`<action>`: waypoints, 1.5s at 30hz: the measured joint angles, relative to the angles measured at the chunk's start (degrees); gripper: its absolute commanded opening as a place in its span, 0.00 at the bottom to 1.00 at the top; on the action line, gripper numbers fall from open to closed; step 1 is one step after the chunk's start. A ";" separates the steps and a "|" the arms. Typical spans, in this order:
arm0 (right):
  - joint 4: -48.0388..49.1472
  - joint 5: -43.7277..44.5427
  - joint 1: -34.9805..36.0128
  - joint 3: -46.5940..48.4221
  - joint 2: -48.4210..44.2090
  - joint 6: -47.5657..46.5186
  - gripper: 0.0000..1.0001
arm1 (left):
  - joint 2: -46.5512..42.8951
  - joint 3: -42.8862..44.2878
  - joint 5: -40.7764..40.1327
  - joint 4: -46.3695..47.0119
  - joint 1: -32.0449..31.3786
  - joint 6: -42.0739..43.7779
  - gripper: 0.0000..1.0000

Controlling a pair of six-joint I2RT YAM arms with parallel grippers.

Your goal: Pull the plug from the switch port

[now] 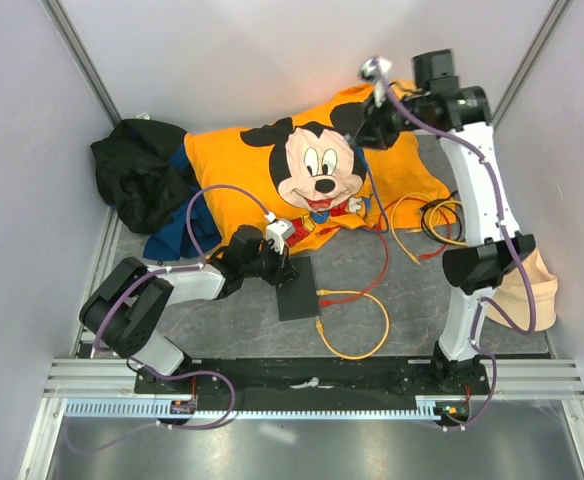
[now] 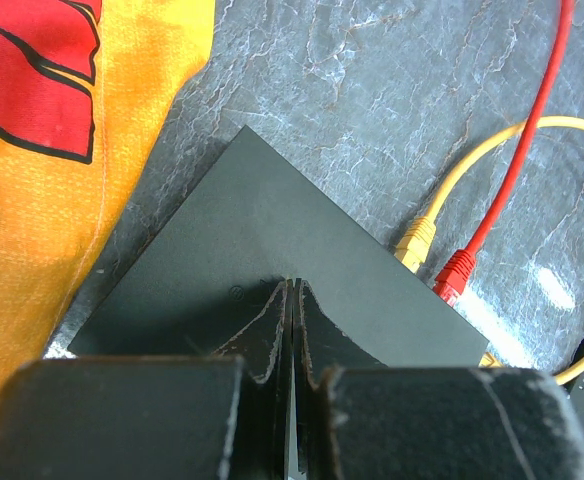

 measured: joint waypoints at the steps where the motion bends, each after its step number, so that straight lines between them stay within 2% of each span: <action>1: 2.03 -0.70 -1.14 0.48 -0.37 2.47 0.00 | 0.00 0.00 0.00 0.00 0.00 0.00 0.02; 3: 10.38 -3.45 -4.66 0.70 -1.49 13.25 0.00 | 0.00 0.00 0.00 0.00 0.00 0.00 0.02; 6: 30.12 -6.99 -10.93 -2.80 -3.48 31.87 0.00 | 0.00 0.00 0.02 0.00 0.00 0.00 0.02; 8: 38.75 -7.89 -14.62 -3.23 -3.80 40.33 0.00 | 0.00 0.00 0.00 0.00 0.00 0.00 0.02; 12: 47.50 -8.04 -18.78 -0.04 -3.37 48.46 0.00 | 0.00 0.00 0.00 0.00 0.00 0.00 0.02; 18: 54.29 -6.12 -25.59 3.87 -3.80 52.57 0.00 | 0.02 0.02 0.00 0.00 0.00 0.00 0.02; 24: 60.43 -0.55 -38.42 2.80 -5.11 55.01 0.00 | 0.02 0.04 0.00 -0.04 0.00 0.00 0.02; 28: 63.19 2.75 -43.23 2.54 -5.20 56.63 0.00 | 0.09 0.13 0.02 -0.13 0.00 0.00 0.02; 32: 64.50 3.13 -44.28 0.02 -5.64 55.67 0.00 | 0.09 0.13 0.04 -0.13 0.00 0.00 0.02; 34: 64.74 2.91 -44.24 -4.17 -6.36 53.90 0.00 | 0.09 0.13 0.04 -0.13 0.00 0.00 0.02; 39: 59.71 2.95 -43.15 -15.34 -5.95 42.64 0.00 | 0.02 0.11 0.04 -0.13 0.00 0.02 0.02; 45: 52.43 7.76 -39.47 -31.23 -5.79 27.78 0.00 | 0.00 0.11 0.02 -0.13 0.00 0.02 0.02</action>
